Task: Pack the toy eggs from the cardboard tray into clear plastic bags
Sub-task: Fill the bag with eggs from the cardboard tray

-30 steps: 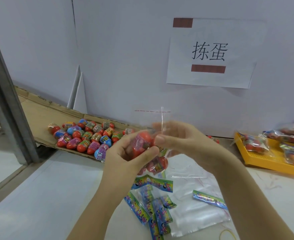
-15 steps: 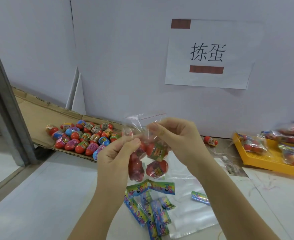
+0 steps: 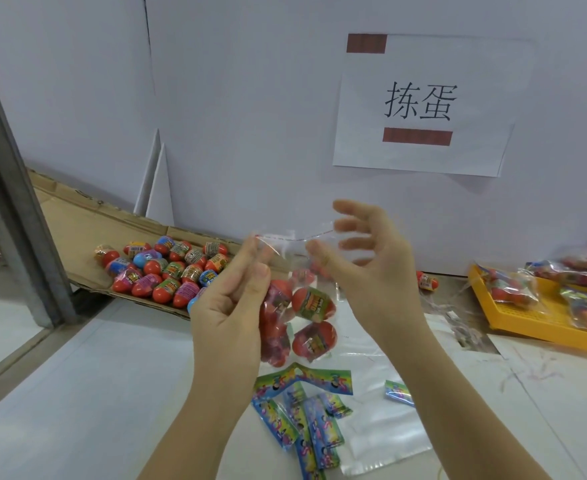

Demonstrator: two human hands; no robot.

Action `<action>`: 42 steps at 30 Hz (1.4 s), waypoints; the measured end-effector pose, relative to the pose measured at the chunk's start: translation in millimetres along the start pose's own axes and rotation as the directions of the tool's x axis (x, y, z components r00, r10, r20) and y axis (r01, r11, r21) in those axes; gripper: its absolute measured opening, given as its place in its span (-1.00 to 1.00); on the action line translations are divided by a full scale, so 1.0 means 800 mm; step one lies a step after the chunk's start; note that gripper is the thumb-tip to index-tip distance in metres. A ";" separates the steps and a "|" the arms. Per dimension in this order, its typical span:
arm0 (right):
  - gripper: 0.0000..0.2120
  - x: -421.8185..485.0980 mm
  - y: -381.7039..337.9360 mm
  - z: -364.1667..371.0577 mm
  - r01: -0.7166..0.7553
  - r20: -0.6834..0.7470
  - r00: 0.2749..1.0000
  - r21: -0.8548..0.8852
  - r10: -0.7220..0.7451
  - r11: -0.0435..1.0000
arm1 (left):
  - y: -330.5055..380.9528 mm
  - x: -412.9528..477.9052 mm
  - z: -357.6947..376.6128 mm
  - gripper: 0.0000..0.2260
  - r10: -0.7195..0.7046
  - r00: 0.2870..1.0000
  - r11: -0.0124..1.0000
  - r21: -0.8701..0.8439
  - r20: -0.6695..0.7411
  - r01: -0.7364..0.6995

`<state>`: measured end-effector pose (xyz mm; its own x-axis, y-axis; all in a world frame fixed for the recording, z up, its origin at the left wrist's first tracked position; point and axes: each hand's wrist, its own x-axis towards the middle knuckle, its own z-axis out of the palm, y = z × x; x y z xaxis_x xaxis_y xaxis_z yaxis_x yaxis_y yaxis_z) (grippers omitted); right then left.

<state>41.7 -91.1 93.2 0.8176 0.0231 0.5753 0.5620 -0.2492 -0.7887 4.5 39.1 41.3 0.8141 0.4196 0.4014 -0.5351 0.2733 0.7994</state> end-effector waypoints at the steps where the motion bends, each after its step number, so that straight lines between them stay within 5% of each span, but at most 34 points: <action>1: -0.72 -0.001 -0.002 0.000 0.144 -0.058 0.987 -0.133 -0.153 0.981 | -0.001 0.000 0.000 -0.71 0.024 1.000 1.000 0.019 0.004 -0.024; 3: -0.89 -0.003 -0.006 0.000 0.419 -0.006 0.894 -0.343 -0.449 0.840 | -0.002 -0.001 0.002 -0.70 0.061 0.998 0.997 0.051 0.022 -0.063; 5: -0.86 -0.006 -0.004 0.002 0.548 0.115 0.817 -0.460 -0.565 0.699 | -0.004 -0.005 0.003 -0.70 0.076 0.995 0.995 0.065 0.063 -0.080; 9: -0.88 -0.009 -0.001 0.008 0.582 0.146 0.784 -0.515 -0.604 0.630 | -0.007 -0.013 0.003 -0.66 0.147 0.974 0.949 0.253 0.171 -0.188; 21: -0.89 -0.004 0.007 0.008 0.611 0.073 0.641 -0.651 -0.764 0.450 | -0.012 -0.019 0.005 -0.61 0.213 0.939 0.866 0.394 0.271 -0.310; 32: -0.88 -0.011 0.011 0.017 0.534 -0.002 0.684 -0.680 -0.729 0.503 | -0.016 -0.016 0.002 -0.57 0.169 0.955 0.847 0.459 0.242 -0.266; 42: -0.96 -0.019 0.020 0.026 0.365 -0.089 0.887 -0.464 -0.452 0.807 | -0.014 -0.013 0.001 -0.55 0.152 0.956 0.843 0.472 0.252 -0.258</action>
<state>40.9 -75.3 67.4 0.4602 0.0474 0.8866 0.6939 -0.6422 -0.3258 2.1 31.0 28.4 0.7539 0.2242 0.6175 -0.5547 -0.2864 0.7812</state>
